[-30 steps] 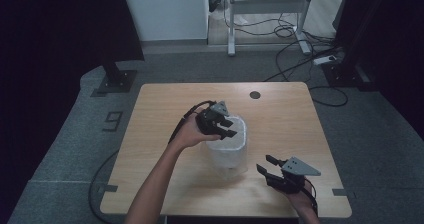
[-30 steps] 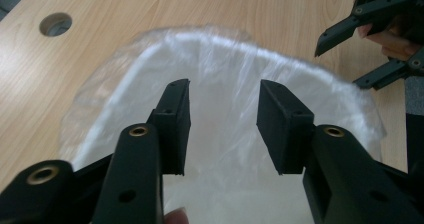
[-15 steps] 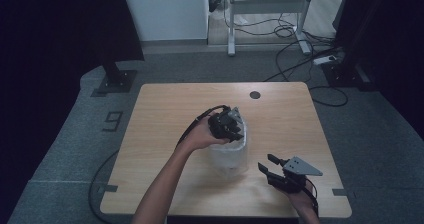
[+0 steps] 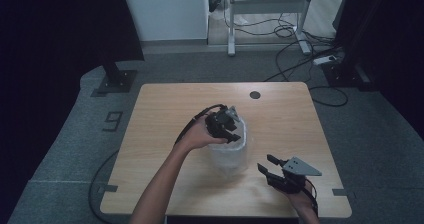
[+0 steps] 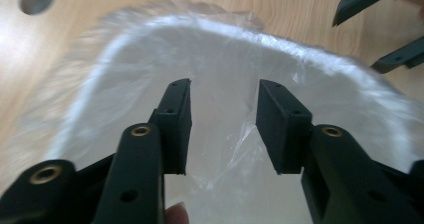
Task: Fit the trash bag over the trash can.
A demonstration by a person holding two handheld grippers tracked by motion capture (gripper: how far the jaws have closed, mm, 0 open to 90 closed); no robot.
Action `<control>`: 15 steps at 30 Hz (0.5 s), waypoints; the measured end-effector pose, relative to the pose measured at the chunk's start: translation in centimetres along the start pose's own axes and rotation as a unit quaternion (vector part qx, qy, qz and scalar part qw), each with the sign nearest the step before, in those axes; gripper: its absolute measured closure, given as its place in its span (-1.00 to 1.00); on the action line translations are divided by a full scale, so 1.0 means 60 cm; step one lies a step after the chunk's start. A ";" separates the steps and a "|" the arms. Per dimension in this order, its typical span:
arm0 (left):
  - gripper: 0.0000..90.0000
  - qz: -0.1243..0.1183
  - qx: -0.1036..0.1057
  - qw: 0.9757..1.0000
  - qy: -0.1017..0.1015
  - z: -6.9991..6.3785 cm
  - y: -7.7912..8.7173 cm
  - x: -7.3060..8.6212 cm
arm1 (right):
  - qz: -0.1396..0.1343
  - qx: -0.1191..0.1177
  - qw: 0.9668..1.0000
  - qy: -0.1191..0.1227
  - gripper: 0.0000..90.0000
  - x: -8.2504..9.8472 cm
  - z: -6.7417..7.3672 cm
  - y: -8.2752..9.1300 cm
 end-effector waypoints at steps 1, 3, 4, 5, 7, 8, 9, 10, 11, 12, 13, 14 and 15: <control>0.25 -0.006 -0.001 1.000 0.002 0.003 0.010 0.002 | -0.001 0.001 1.000 0.000 0.06 0.000 -0.001 0.000; 0.26 -0.012 -0.005 1.000 0.005 0.008 0.027 0.007 | -0.002 0.001 1.000 -0.001 0.06 -0.001 -0.002 0.001; 0.26 -0.012 -0.009 1.000 0.007 0.010 0.035 0.011 | -0.002 0.001 1.000 -0.001 0.06 -0.001 -0.002 0.001; 0.27 -0.009 -0.013 1.000 0.007 0.013 0.041 0.016 | -0.002 0.001 1.000 -0.001 0.06 -0.001 -0.002 0.001; 0.29 -0.001 -0.021 1.000 0.008 0.018 0.049 0.026 | -0.002 0.000 1.000 0.000 0.06 -0.002 0.000 0.001; 0.31 0.016 -0.029 0.999 0.006 0.022 0.051 0.040 | -0.001 0.000 1.000 0.001 0.06 -0.002 0.001 0.000; 0.32 0.016 -0.029 0.999 0.006 0.022 0.051 0.040 | -0.001 0.000 1.000 0.001 0.06 -0.002 0.001 0.000; 0.32 0.026 -0.031 0.999 0.005 0.023 0.050 0.046 | 0.000 0.000 1.000 0.001 0.06 -0.001 0.002 -0.001; 0.33 0.036 -0.032 0.999 0.005 0.024 0.047 0.052 | 0.001 0.000 1.000 0.001 0.06 -0.001 0.002 -0.002; 0.34 0.048 -0.034 0.998 0.003 0.025 0.044 0.057 | 0.001 -0.001 1.000 0.001 0.06 0.000 0.002 -0.003; 0.34 0.058 -0.035 0.998 0.003 0.025 0.040 0.061 | 0.002 -0.001 1.000 0.001 0.06 0.000 0.002 -0.003; 0.34 0.066 -0.036 0.997 0.003 0.025 0.035 0.064 | 0.003 -0.001 1.000 0.002 0.06 0.001 0.003 -0.004; 0.35 0.074 -0.038 0.997 0.001 0.026 0.031 0.066 | 0.003 -0.002 1.000 0.002 0.06 0.001 0.003 -0.004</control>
Point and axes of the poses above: each handheld gripper's, and its own axes: y roughly backward along the jaws, x roughly out of its underside, z roughly to its left, the point moved 7 cm from there along -y, roughly forward along the jaws, and after that the axes turned 4 degrees about y, right-handed, at the moved point
